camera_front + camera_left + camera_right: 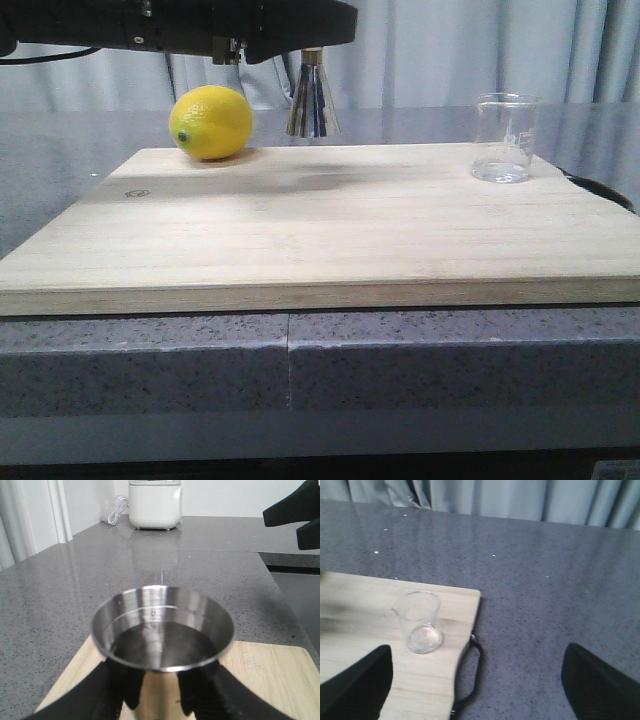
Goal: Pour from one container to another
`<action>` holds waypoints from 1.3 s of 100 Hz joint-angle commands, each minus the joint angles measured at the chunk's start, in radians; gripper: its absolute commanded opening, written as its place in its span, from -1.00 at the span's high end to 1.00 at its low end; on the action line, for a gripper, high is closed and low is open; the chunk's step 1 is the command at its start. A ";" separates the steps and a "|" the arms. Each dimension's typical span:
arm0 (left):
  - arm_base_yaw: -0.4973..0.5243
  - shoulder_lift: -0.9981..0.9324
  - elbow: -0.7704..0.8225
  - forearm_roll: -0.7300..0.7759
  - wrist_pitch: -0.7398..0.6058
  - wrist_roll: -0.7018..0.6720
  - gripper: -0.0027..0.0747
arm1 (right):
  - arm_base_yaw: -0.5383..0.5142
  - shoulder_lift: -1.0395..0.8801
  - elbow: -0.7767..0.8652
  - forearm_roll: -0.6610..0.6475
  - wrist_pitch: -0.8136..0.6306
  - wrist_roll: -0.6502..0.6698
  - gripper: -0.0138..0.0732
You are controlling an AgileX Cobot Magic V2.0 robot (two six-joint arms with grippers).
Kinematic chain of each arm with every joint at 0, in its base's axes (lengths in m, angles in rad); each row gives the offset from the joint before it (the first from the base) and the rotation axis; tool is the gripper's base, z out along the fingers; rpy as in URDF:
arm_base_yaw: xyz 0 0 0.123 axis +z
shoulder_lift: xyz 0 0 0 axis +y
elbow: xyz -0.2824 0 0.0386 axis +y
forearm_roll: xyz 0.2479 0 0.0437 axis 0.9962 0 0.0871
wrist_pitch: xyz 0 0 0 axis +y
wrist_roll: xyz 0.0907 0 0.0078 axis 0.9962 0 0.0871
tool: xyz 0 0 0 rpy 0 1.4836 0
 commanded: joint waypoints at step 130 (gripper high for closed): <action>-0.008 -0.058 -0.030 -0.094 0.105 -0.008 0.25 | -0.039 -0.147 0.028 -0.006 -0.099 0.004 -0.74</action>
